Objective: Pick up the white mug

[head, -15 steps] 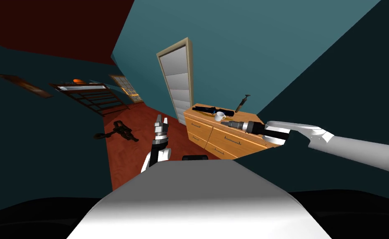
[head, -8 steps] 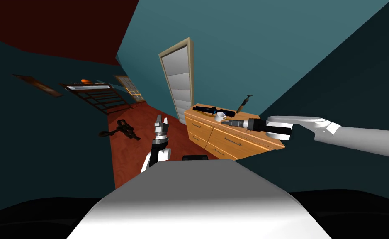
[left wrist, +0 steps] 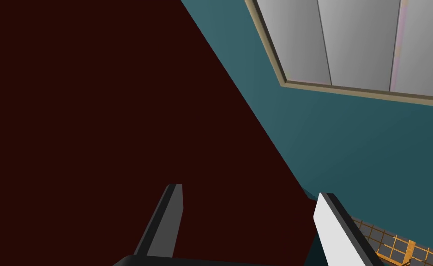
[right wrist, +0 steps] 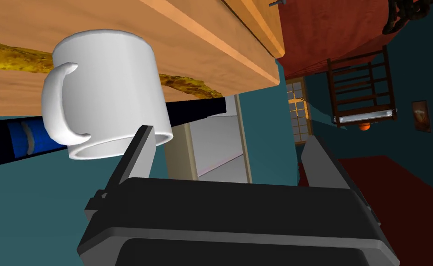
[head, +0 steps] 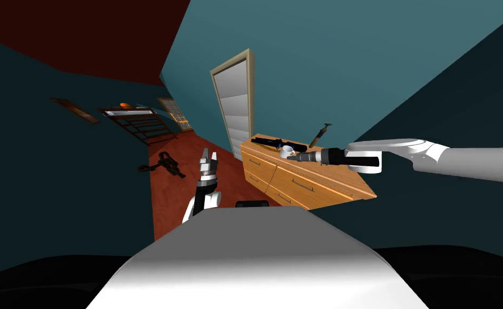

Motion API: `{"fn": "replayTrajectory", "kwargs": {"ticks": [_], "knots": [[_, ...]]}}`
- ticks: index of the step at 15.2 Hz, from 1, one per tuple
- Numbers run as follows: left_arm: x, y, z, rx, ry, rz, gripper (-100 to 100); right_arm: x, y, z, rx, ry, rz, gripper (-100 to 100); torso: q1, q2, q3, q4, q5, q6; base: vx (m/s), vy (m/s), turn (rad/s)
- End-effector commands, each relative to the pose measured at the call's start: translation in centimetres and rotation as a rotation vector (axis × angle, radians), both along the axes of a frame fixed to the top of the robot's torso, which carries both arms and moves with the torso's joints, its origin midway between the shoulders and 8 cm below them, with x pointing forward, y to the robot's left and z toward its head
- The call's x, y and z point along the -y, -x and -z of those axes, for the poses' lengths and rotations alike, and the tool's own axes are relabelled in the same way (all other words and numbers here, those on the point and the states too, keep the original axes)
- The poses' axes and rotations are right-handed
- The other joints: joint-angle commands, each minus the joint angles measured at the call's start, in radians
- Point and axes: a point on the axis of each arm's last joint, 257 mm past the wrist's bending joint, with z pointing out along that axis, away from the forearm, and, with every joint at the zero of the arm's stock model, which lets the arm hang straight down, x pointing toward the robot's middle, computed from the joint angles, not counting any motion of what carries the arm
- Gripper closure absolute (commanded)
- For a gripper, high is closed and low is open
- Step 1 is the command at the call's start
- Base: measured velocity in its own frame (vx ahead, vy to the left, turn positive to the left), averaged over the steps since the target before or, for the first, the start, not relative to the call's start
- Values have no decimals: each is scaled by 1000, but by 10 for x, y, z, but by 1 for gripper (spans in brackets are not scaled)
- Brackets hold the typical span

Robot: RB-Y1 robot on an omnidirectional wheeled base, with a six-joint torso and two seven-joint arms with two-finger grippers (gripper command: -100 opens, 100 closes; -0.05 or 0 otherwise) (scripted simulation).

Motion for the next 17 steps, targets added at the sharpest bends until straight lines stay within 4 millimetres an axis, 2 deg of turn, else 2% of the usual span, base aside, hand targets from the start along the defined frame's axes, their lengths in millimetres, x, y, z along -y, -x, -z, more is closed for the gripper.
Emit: {"fn": "replayTrajectory", "kwargs": {"ticks": [1,17], "knots": [[0,0,0,0,0,0,0,4,-2,-1,-17,33,0,-100,0,0,0,0,0,0,-1,-30,138],[0,0,0,0,0,0,0,11,-5,-9,-116,302,-60,-100,0,-1,0,0,0,0,5,-31,85]]}}
